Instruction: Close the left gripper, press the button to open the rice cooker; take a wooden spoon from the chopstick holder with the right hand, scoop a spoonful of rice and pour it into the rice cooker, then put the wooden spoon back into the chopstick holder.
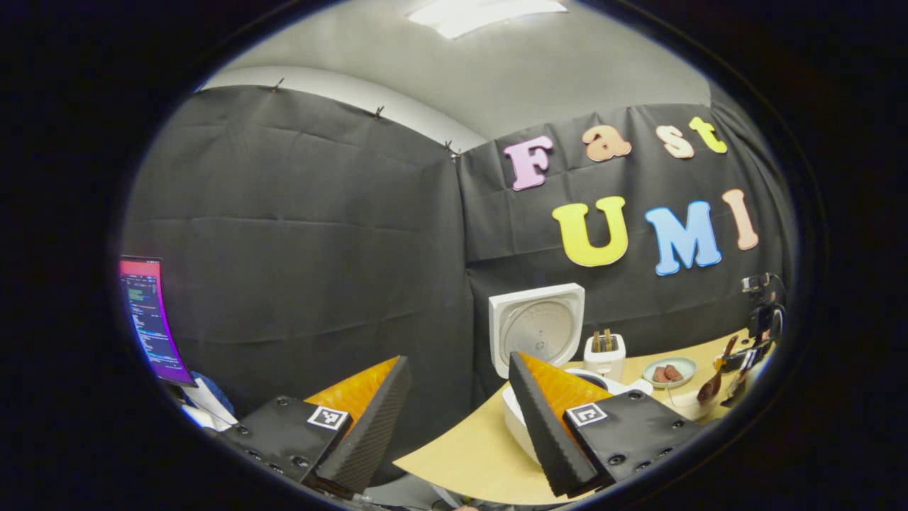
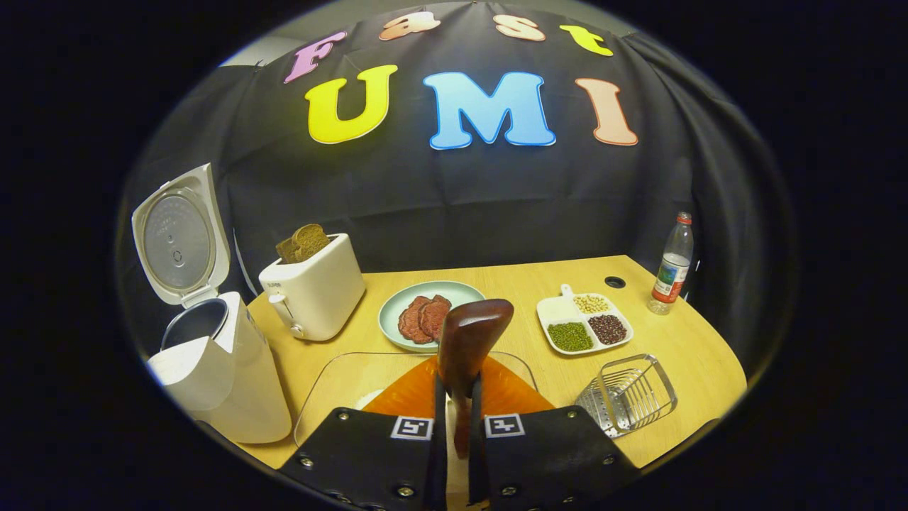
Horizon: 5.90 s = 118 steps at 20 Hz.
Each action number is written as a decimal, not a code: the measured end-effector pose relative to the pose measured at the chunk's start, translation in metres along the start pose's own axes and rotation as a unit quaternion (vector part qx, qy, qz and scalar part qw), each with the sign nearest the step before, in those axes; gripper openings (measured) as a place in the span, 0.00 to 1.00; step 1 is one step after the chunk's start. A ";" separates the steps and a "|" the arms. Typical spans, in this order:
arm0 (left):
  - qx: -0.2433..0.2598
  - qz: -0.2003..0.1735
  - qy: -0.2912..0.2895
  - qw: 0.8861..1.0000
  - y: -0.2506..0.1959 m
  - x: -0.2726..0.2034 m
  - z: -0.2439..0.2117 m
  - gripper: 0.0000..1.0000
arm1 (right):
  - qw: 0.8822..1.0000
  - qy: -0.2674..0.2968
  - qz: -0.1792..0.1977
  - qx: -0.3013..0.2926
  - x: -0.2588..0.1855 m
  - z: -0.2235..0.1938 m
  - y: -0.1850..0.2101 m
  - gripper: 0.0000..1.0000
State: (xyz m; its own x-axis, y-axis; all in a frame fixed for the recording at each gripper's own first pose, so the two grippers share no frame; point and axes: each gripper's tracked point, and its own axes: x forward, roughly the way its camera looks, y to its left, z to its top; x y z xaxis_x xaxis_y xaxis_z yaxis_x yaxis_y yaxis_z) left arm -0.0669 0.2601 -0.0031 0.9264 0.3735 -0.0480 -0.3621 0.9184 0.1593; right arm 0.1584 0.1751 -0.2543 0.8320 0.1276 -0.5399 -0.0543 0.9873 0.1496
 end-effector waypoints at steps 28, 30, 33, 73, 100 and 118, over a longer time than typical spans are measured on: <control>-0.008 -0.052 -0.019 0.998 -0.032 0.015 0.013 0.92 | 0.884 0.047 0.132 0.446 -0.024 0.015 -0.016 0.12; -0.010 -0.052 -0.019 0.998 -0.031 0.016 0.013 0.92 | 0.868 0.043 0.146 0.472 -0.028 0.027 -0.012 0.12; -0.014 -0.051 -0.019 0.998 -0.030 0.018 0.011 0.92 | 0.845 0.044 0.173 0.504 -0.035 0.040 0.003 0.12; -0.044 0.088 0.048 0.994 0.097 0.014 -0.062 0.99 | 0.929 0.078 0.346 0.105 -0.030 0.066 0.363 0.12; -0.068 0.055 0.039 0.995 0.076 0.027 -0.060 0.92 | 0.888 -0.133 0.299 -0.322 -0.072 0.088 0.365 0.12; -0.087 -0.023 0.012 0.996 0.039 0.067 -0.039 0.99 | 0.941 -0.122 0.285 -0.135 -0.097 0.141 0.283 0.12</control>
State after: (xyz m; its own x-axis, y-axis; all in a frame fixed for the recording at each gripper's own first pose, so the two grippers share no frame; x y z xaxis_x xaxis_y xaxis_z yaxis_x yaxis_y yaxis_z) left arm -0.0230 0.3260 -0.0390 0.9403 0.3320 -0.0751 -0.3340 0.9424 -0.0165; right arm 0.1400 0.4288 -0.0428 0.7255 0.6502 -0.2254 -0.6408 0.7578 0.1235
